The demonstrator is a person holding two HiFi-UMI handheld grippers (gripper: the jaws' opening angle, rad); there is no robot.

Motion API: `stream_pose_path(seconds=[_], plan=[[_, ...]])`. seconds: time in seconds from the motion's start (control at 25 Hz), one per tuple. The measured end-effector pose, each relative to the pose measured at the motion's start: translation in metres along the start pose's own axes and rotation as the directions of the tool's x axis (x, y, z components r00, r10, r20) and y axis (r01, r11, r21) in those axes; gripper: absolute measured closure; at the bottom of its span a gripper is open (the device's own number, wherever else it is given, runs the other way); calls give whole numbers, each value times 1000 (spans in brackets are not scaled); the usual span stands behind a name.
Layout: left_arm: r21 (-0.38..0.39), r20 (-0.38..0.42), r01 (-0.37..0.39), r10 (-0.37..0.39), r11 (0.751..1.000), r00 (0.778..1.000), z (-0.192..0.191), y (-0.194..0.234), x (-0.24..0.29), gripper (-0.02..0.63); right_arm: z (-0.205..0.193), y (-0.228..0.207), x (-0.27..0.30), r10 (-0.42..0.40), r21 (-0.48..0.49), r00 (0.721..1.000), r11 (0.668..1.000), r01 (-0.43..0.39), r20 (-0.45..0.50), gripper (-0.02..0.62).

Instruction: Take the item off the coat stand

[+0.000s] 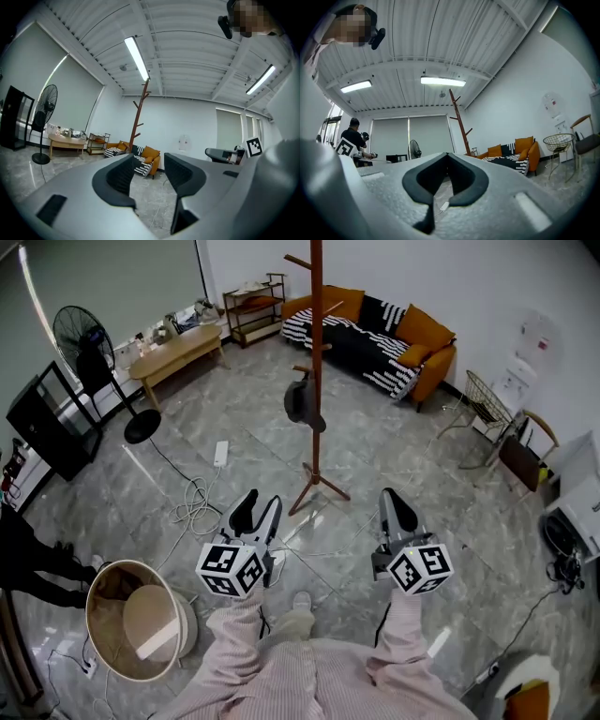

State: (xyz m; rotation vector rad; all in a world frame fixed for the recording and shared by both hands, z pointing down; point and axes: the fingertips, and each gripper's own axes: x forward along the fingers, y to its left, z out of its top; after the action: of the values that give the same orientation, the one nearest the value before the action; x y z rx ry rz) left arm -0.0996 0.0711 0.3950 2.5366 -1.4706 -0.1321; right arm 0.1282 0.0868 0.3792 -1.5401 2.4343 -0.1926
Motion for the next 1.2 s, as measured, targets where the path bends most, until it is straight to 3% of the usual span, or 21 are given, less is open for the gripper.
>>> stream_pose_path(seconds=[0.68,1.2], plan=[[-10,-44,44,-44,999,998,12,89,148,417,-9,-55,157,9,16,1000,1000,-9,17,591],[-45,-98,86,-90,995,991,1,107,215,417,-25,-73,202,7,17,1000,1000,-7,-24,591]])
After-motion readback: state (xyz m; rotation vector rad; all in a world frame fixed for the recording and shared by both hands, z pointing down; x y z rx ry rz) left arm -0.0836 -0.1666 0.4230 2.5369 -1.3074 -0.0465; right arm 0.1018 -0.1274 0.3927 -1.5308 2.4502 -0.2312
